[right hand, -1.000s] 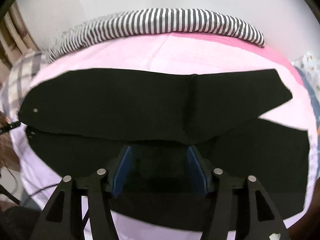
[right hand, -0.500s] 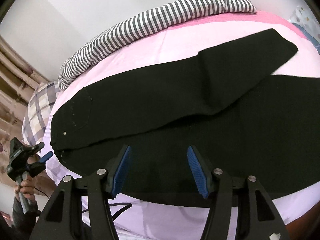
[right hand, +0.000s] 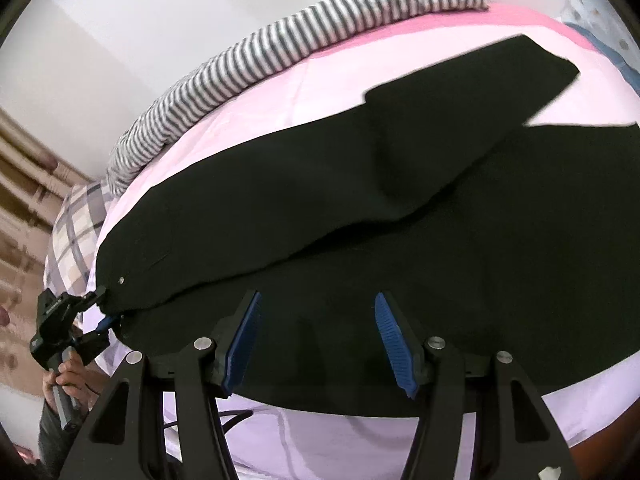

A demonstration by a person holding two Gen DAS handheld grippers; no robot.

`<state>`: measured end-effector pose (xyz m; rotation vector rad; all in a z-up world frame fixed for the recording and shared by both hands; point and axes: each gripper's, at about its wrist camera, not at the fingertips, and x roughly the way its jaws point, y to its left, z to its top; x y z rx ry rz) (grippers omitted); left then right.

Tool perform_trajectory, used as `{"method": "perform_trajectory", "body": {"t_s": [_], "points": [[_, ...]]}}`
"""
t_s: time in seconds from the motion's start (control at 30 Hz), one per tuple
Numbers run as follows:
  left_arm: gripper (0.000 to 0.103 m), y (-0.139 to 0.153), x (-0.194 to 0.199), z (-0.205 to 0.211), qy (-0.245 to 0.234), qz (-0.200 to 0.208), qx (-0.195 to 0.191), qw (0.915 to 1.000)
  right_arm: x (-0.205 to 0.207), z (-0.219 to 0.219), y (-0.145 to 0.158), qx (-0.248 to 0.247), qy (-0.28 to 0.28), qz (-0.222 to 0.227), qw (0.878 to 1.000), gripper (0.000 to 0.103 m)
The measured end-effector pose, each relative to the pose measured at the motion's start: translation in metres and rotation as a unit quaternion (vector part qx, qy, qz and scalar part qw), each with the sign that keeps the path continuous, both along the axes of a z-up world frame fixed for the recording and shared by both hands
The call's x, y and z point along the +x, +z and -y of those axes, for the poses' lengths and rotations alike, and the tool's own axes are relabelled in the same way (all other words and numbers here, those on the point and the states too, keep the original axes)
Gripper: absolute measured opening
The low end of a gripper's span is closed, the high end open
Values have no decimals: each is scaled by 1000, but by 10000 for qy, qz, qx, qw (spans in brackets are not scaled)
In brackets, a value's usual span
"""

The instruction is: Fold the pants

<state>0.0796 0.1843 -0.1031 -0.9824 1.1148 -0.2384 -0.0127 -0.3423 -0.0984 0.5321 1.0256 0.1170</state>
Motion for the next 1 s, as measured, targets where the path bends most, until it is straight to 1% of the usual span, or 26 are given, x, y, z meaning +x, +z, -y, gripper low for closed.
{"method": "perform_trajectory", "body": {"t_s": [0.03,0.07,0.1,0.2,0.37,0.43,0.53,0.6,0.7,0.77,0.87,1.0], "points": [[32,0,3,0,21,-17,53,10000,-1,4,-1,13,-49,-15,10000,56],[26,-1,3,-1,58,-21,59,10000,-1,9,-3,37,-105,-24,9999,56],[23,-2,4,-1,104,-8,25,9999,-2,15,-4,81,-178,-27,9998,56],[18,-1,5,-5,213,14,-3,9998,-3,41,-6,194,-542,-6,9983,56],[17,5,6,-7,274,65,126,9995,2,84,-6,302,-1182,144,9924,57],[17,4,8,-8,259,32,121,9996,9,108,-7,306,-1504,248,9878,57],[17,3,9,-10,238,-9,129,9996,22,137,-14,406,-1838,260,9818,57],[17,4,9,-9,209,2,177,9996,31,147,-16,473,-1961,269,9791,53],[17,5,9,-8,177,-18,302,9994,50,166,-19,380,-2113,213,9764,51],[17,5,10,-6,164,-38,349,9992,57,174,-23,373,-2203,134,9746,50],[17,5,11,-6,157,-70,385,9991,66,187,-31,531,-2391,22,9695,50],[17,5,14,-4,154,-112,477,9987,76,199,-36,548,-2474,-23,9674,44]]}}
